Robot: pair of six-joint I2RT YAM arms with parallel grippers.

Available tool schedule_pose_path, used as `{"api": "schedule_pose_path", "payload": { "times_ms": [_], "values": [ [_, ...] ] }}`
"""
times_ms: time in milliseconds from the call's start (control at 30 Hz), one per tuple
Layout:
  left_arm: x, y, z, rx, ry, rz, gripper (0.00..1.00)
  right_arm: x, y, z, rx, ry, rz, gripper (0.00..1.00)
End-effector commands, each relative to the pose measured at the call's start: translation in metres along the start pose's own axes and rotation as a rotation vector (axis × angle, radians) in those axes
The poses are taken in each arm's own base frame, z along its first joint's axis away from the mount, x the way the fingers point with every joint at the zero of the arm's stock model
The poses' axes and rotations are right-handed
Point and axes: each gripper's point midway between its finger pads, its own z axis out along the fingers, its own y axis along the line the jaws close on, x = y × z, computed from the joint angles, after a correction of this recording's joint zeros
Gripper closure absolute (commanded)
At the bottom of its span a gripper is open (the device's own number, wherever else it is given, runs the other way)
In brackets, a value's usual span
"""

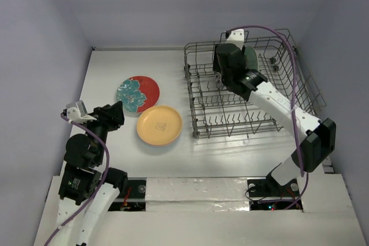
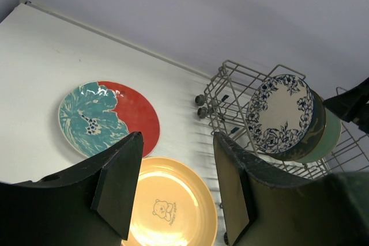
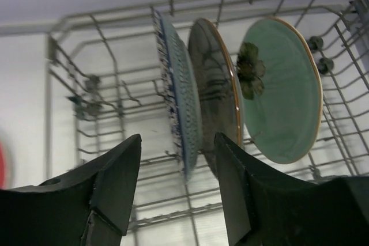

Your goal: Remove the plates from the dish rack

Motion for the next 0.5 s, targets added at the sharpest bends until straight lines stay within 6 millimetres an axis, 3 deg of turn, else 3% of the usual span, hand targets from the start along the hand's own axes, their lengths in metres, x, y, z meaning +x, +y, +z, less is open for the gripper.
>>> {"api": "schedule_pose_path", "payload": {
  "times_ms": [0,133,200,267,300,333,400,467],
  "values": [
    [-0.009,-0.005,-0.001,0.023,-0.032,-0.002,0.51,0.010,-0.016,0.012,0.050,0.054,-0.083,0.41],
    [-0.009,-0.005,-0.001,0.026,-0.034,-0.001,0.51,0.014,-0.014,0.029,0.064,0.077,-0.117,0.45],
    [-0.009,-0.005,-0.002,0.025,-0.033,-0.002,0.51,0.027,-0.017,0.045,0.095,0.115,-0.157,0.45],
    [-0.009,-0.005,-0.002,0.026,-0.034,-0.003,0.51,0.020,-0.016,0.051,0.115,0.111,-0.180,0.47],
    [-0.009,-0.005,-0.002,0.027,-0.032,-0.002,0.51,0.031,-0.016,0.058,0.139,0.136,-0.218,0.48],
    [-0.009,-0.006,-0.002,0.028,-0.031,-0.004,0.51,0.021,-0.015,0.060,0.147,0.124,-0.219,0.50],
    [-0.009,-0.006,-0.002,0.031,-0.033,-0.003,0.51,0.026,-0.018,0.066,0.187,0.144,-0.260,0.53],
    [-0.009,-0.007,-0.002,0.034,-0.033,-0.005,0.51,0.016,-0.020,0.067,0.211,0.129,-0.272,0.58]
  ]
}}
